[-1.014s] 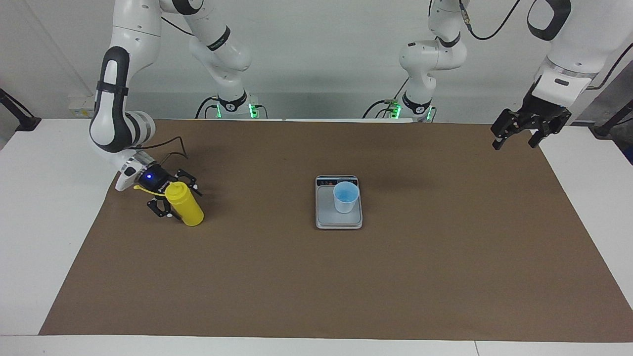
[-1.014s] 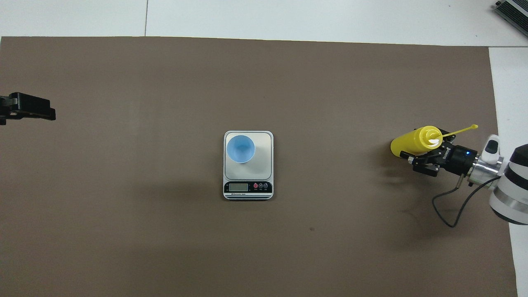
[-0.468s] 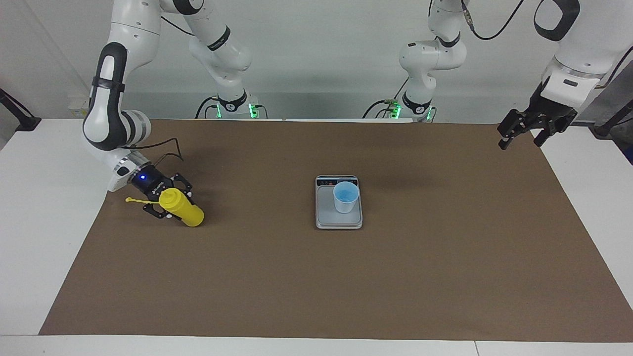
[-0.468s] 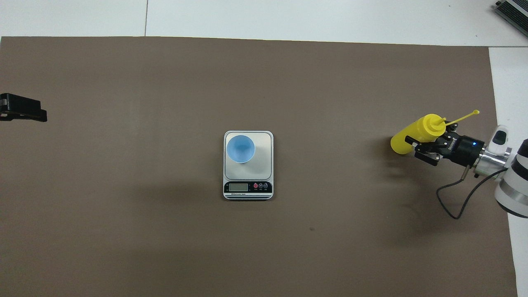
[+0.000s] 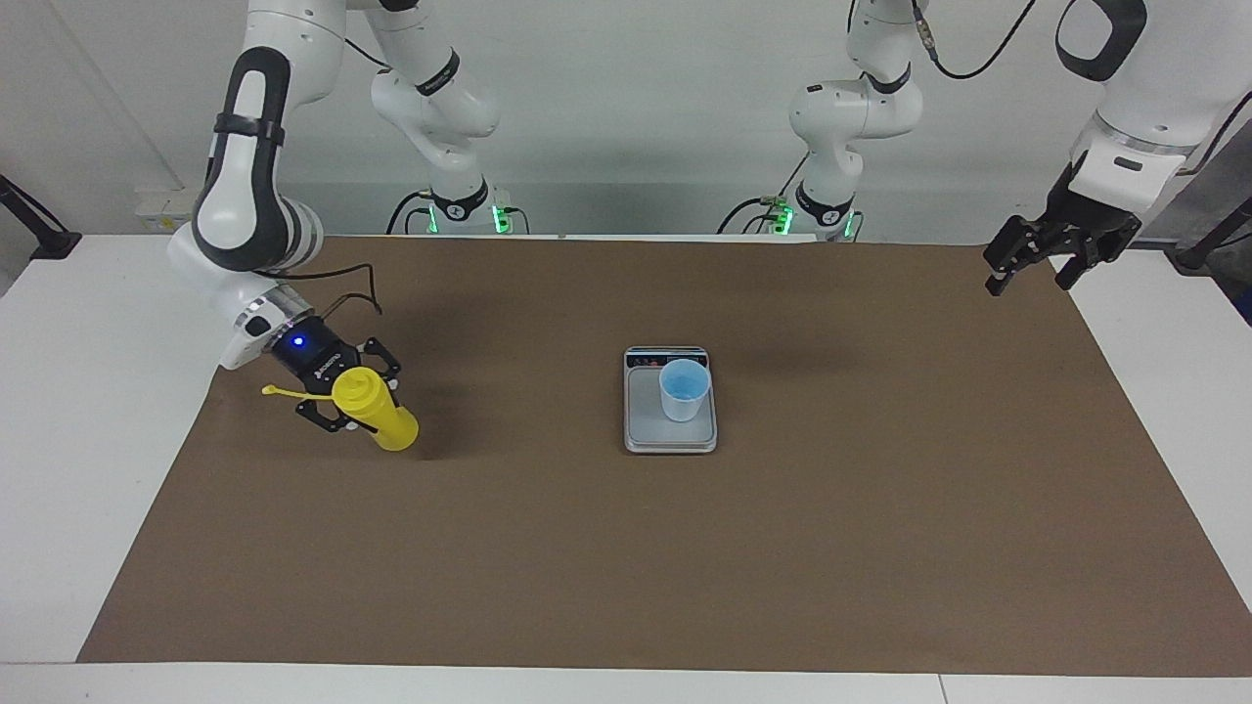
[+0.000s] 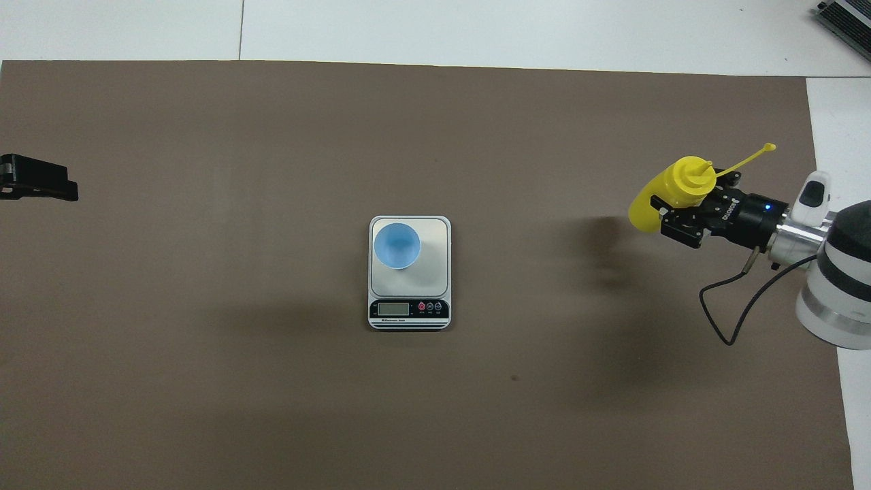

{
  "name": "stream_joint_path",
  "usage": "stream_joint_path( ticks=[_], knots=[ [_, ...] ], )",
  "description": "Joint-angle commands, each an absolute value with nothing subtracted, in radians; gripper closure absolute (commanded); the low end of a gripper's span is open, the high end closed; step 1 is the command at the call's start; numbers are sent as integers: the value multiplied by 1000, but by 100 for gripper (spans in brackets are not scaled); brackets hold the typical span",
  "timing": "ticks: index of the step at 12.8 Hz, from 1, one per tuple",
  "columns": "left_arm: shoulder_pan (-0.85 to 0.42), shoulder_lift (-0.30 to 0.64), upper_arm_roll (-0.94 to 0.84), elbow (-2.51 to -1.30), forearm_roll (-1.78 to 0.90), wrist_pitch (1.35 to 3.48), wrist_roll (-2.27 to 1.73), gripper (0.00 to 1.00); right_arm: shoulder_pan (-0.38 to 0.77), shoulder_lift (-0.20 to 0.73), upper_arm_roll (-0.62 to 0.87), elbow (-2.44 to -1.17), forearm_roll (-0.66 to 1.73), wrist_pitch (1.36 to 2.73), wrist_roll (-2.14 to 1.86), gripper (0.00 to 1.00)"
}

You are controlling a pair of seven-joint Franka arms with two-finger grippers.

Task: Pour seasoning into cup on scale with both arms
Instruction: 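Lift the yellow bottle with the right gripper and carry it over the cup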

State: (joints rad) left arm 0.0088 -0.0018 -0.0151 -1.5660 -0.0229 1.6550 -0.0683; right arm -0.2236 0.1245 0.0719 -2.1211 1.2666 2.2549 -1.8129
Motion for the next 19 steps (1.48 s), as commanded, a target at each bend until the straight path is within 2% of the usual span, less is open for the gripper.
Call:
stream_joint_path(
  ticks=[1,5,12,16,19],
  knots=[
    [17,-12,-21,-1575,-6,1646,-64,0,-167,71,72,-2115,1125,2284,-1654,67],
    [17,-12,-21,-1575,-6,1646,-66,0,-82,58,80,-2037,806,2273,-1384,67],
    [17,-12,-21,-1575,-6,1646,-66,0,194,57,84,-2011,372,2279,-1041,68],
    [17,-12,-21,-1575,-6,1646,-66,0,310,80,87,-1982,114,2351,-882,80],
    [17,-12,-21,-1575,-6,1646,-66,0,339,115,89,-1919,-83,2342,-835,100]
  ],
)
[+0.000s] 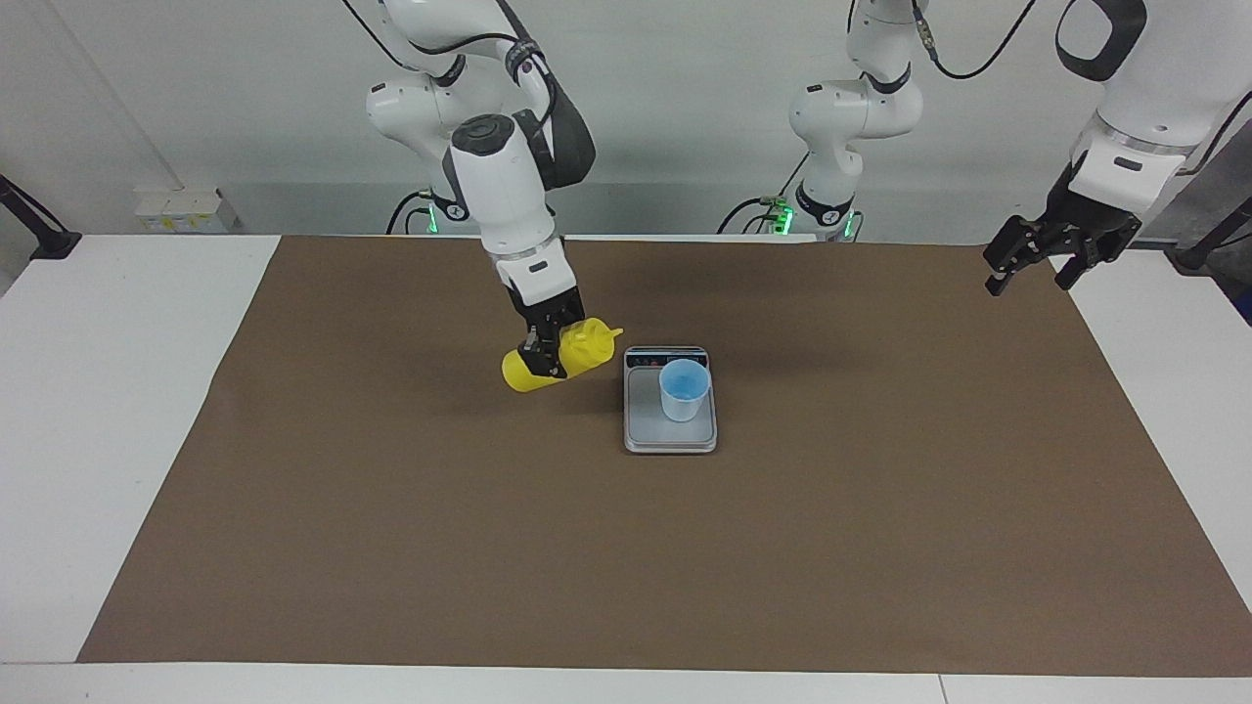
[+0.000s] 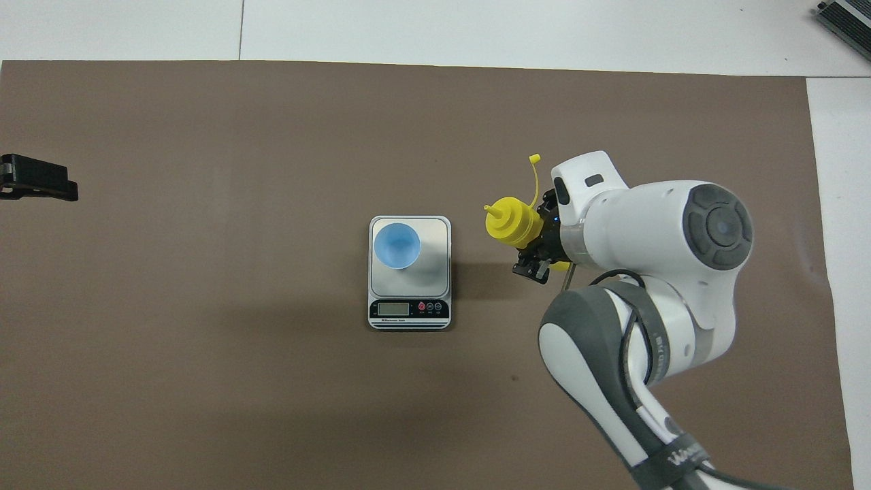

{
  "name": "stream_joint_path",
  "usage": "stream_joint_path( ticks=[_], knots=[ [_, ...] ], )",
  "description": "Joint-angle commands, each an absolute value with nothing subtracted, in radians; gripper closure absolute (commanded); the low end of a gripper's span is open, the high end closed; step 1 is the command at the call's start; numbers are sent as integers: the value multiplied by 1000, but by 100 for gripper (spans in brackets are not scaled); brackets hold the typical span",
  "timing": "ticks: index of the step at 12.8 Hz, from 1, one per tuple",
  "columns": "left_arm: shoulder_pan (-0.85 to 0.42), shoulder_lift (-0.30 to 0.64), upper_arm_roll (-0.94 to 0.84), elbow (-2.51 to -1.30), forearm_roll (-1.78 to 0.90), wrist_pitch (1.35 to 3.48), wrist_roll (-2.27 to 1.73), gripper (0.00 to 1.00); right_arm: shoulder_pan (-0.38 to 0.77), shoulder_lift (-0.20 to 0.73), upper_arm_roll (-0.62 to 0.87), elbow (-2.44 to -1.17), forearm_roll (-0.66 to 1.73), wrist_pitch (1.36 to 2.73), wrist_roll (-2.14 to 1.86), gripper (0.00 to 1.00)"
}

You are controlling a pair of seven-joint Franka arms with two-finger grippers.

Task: Pour seasoning into cup on scale with both arms
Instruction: 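Lift the yellow bottle with the right gripper and carry it over the cup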

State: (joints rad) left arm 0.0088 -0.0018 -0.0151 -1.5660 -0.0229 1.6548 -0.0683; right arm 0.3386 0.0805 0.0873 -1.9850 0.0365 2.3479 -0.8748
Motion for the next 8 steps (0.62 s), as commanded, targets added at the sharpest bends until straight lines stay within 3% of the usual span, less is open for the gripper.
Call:
stream_joint_path(
  ticks=[1,4,8],
  knots=[
    [17,-12,-21,-1575,-6,1646,-66,0,369,127,87,-1896,-182,2339,-818,100],
    [17,-12,-21,-1575,-6,1646,-66,0,388,175,92,-1833,-559,2342,-804,100],
    [17,-12,-21,-1575,-6,1646,-66,0,443,235,92,-1783,-736,2333,-781,100]
  ],
)
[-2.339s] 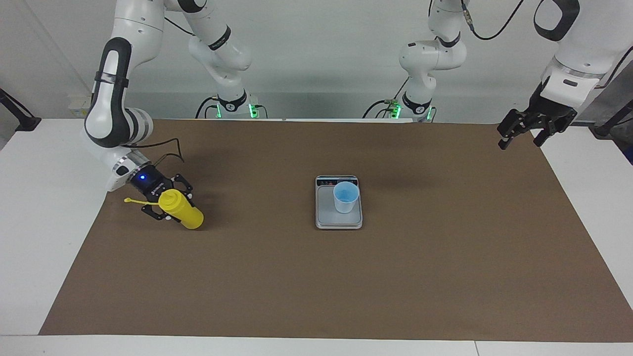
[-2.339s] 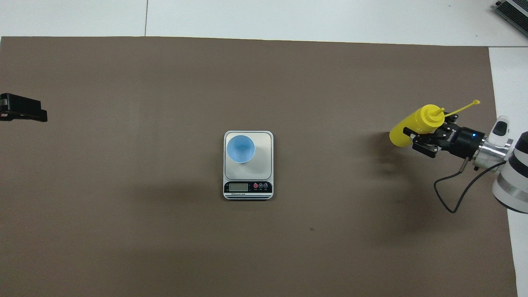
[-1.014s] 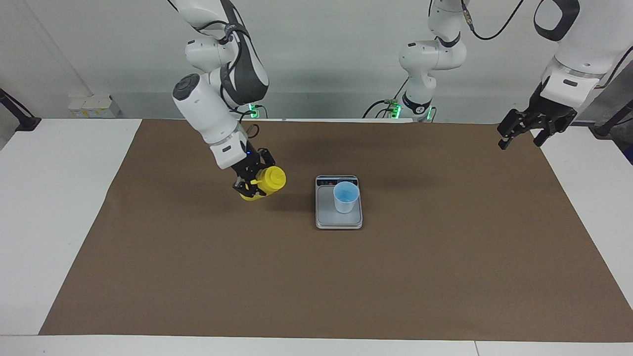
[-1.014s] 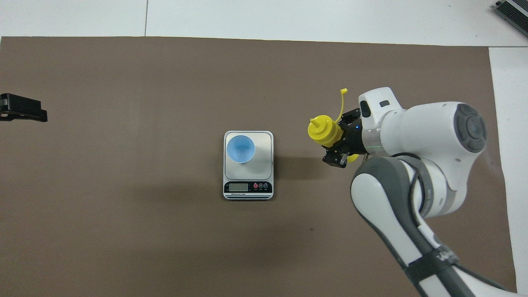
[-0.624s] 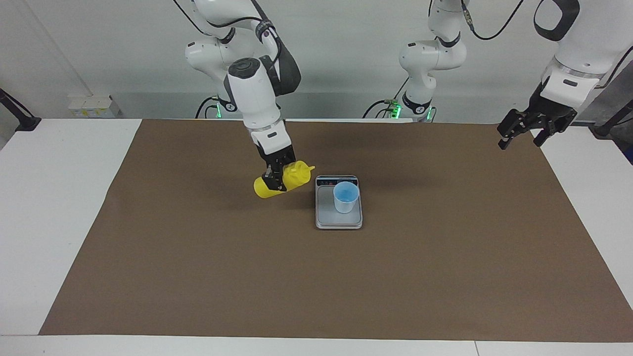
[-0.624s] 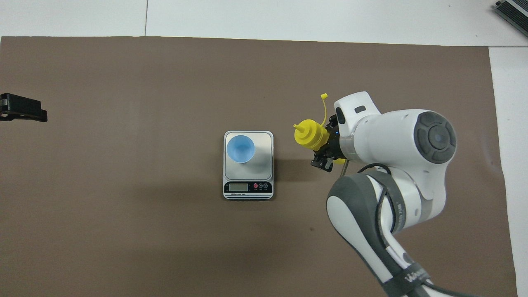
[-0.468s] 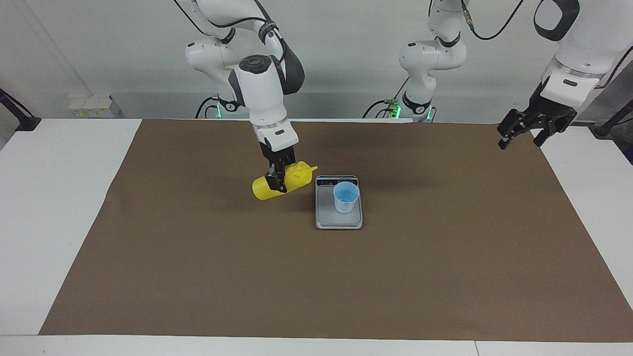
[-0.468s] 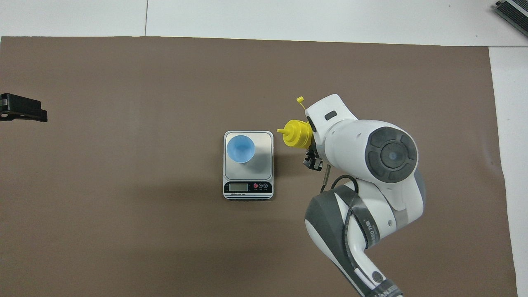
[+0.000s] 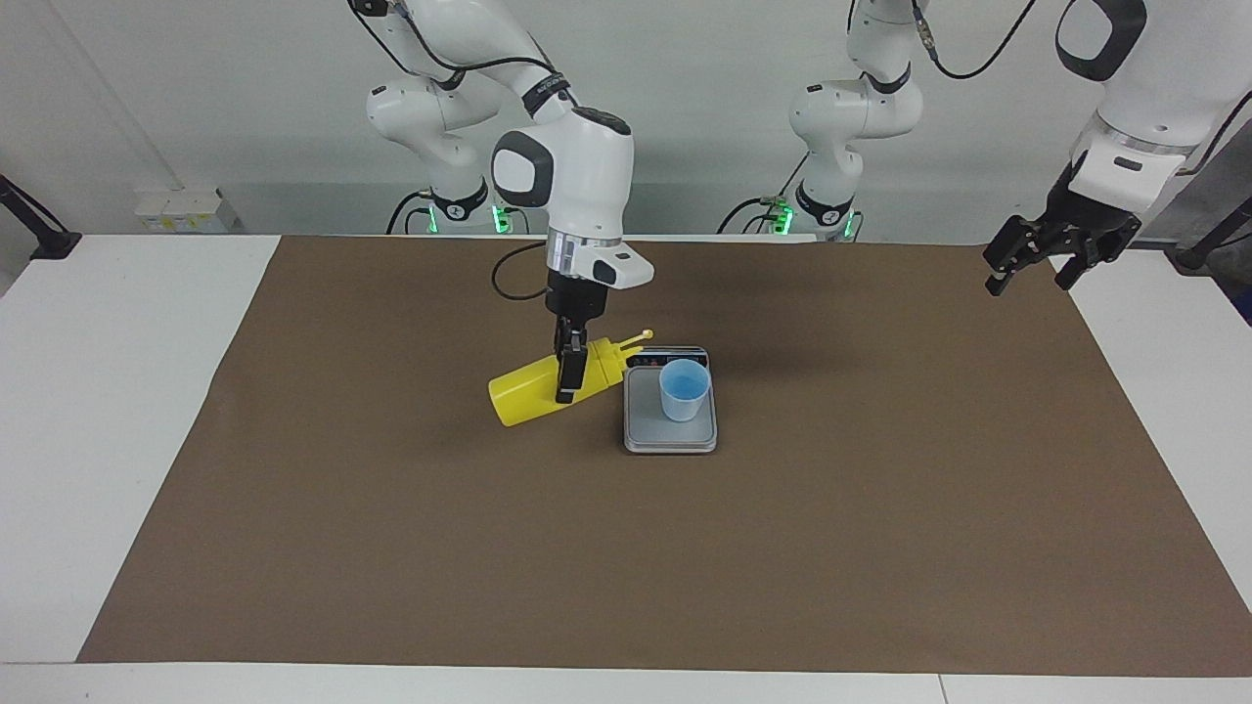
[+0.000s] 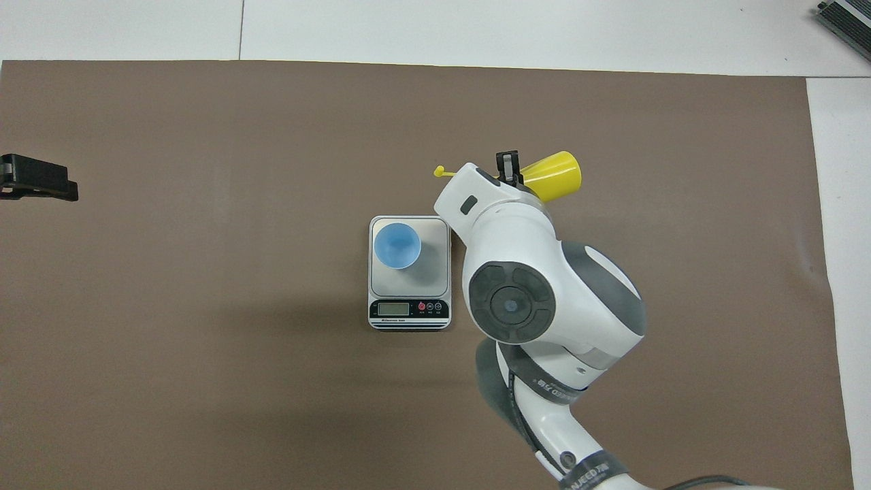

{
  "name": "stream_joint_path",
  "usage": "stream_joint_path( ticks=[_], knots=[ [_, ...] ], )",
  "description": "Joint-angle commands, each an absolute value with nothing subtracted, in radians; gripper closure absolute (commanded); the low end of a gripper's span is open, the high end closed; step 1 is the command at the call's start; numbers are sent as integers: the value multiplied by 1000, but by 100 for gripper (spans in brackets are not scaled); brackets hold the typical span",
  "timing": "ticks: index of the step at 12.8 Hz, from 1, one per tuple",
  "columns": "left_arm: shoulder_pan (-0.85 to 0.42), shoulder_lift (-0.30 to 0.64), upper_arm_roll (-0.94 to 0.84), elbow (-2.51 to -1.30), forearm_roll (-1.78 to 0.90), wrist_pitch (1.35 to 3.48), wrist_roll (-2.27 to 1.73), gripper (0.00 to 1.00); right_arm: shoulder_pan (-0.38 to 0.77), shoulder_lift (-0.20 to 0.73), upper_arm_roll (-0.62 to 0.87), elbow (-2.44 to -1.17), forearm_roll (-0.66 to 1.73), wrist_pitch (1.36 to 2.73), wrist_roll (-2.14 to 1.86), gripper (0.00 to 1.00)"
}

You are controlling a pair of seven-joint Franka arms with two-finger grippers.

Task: Pour seasoning into cup on scale with both arms
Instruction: 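Lift the yellow bottle with the right gripper and carry it over the cup, then tilt the yellow bottle nozzle down into the blue cup with the right gripper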

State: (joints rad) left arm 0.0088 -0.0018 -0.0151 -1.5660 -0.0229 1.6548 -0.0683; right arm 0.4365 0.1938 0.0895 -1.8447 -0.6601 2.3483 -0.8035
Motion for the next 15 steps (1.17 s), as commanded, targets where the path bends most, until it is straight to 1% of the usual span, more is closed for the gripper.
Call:
stream_joint_path(
  ticks=[1,5,7,9,12,15],
  knots=[
    [17,-12,-21,-1575,-6,1646,-66,0,446,242,94,-1766,-779,2310,-760,100],
    [17,-12,-21,-1575,-6,1646,-66,0,512,267,94,-1761,-1029,2232,-626,100],
    [17,-12,-21,-1575,-6,1646,-66,0,581,293,94,-1761,-1180,2133,-518,100],
    [17,-12,-21,-1575,-6,1646,-66,0,653,343,94,-1761,-1328,2039,-402,100],
    [17,-12,-21,-1575,-6,1646,-64,0,666,377,94,-1769,-1436,1979,-281,100],
    [17,-12,-21,-1575,-6,1646,-64,0,686,380,94,-1798,-1491,1957,-230,100]
  ],
)
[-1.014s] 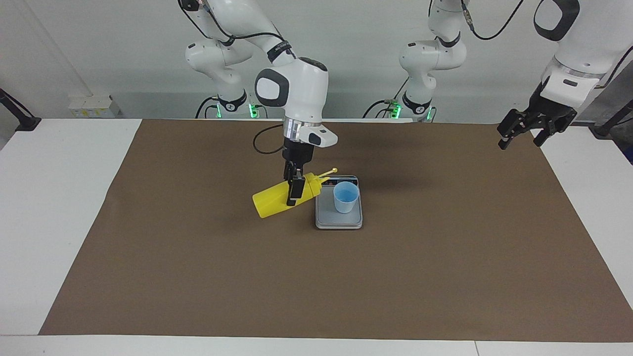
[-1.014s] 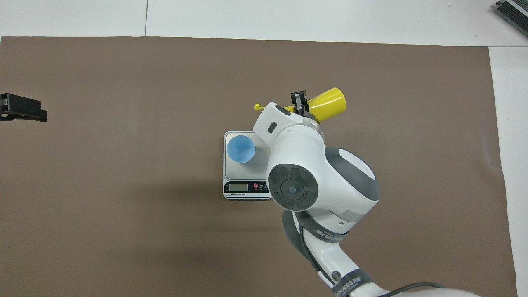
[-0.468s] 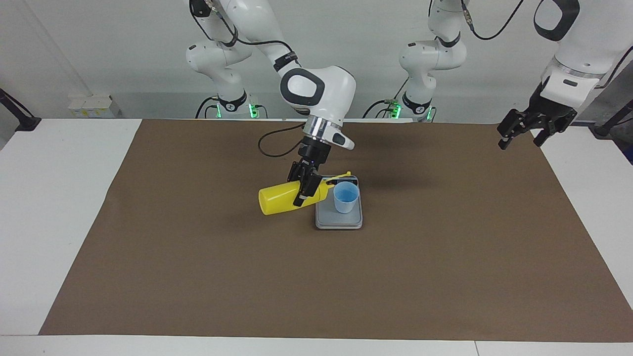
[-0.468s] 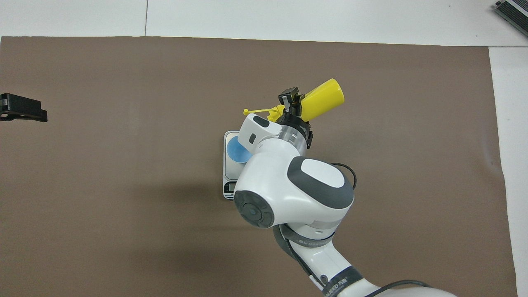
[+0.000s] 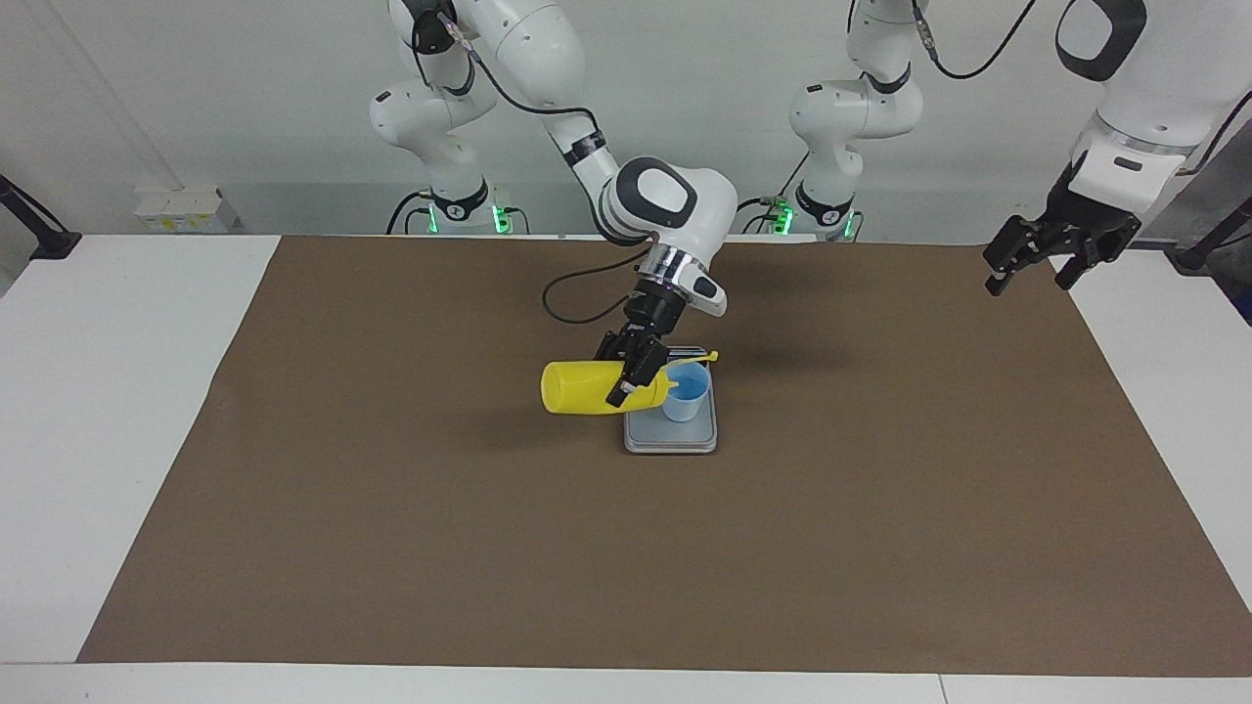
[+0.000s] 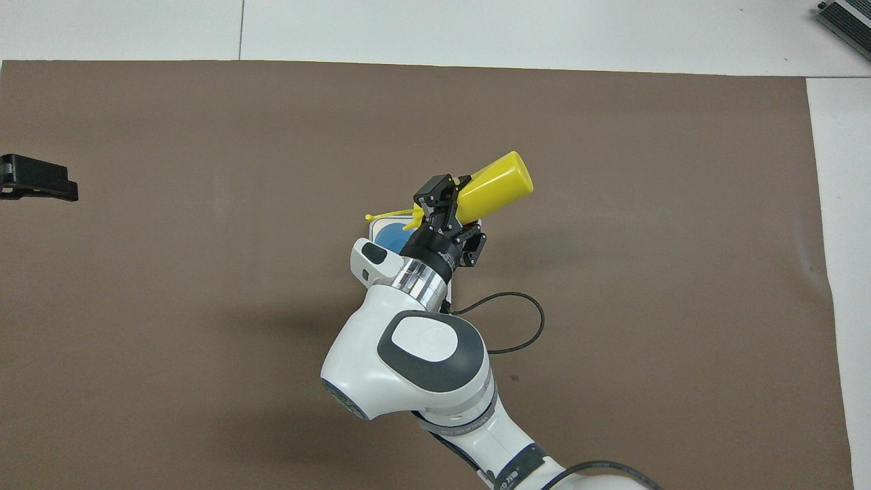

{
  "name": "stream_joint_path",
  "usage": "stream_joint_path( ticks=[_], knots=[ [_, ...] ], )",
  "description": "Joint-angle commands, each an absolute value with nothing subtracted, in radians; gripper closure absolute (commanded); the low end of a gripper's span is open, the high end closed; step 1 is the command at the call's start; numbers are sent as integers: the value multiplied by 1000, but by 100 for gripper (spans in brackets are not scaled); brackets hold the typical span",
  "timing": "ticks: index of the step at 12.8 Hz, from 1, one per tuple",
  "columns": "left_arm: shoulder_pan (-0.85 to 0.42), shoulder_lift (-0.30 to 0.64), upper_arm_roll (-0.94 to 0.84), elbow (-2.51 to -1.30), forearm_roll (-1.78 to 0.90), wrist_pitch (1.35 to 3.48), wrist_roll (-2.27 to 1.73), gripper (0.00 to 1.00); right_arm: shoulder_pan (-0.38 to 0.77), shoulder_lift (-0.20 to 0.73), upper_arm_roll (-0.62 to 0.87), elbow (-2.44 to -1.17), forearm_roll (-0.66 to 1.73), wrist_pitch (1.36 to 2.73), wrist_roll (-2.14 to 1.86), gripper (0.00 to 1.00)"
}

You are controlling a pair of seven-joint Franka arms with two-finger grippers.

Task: Pour seasoning into cup on scale with both arms
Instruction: 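Tilt the yellow bottle nozzle down into the blue cup with the right gripper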

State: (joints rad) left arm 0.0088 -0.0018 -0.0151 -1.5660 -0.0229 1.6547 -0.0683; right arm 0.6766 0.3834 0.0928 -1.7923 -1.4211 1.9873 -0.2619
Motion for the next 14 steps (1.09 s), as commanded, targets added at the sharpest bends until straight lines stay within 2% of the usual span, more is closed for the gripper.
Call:
stream_joint_path(
  ticks=[1,8,14],
  knots=[
    [17,-12,-20,-1575,-6,1646,-64,0,686,380,94,-1813,-1518,1950,-212,100],
    [17,-12,-21,-1575,-6,1646,-66,0,699,376,97,-1829,-1503,1951,-179,100],
    [17,-12,-21,-1575,-6,1646,-66,0,710,353,100,-1825,-1399,1937,-74,100]
  ],
)
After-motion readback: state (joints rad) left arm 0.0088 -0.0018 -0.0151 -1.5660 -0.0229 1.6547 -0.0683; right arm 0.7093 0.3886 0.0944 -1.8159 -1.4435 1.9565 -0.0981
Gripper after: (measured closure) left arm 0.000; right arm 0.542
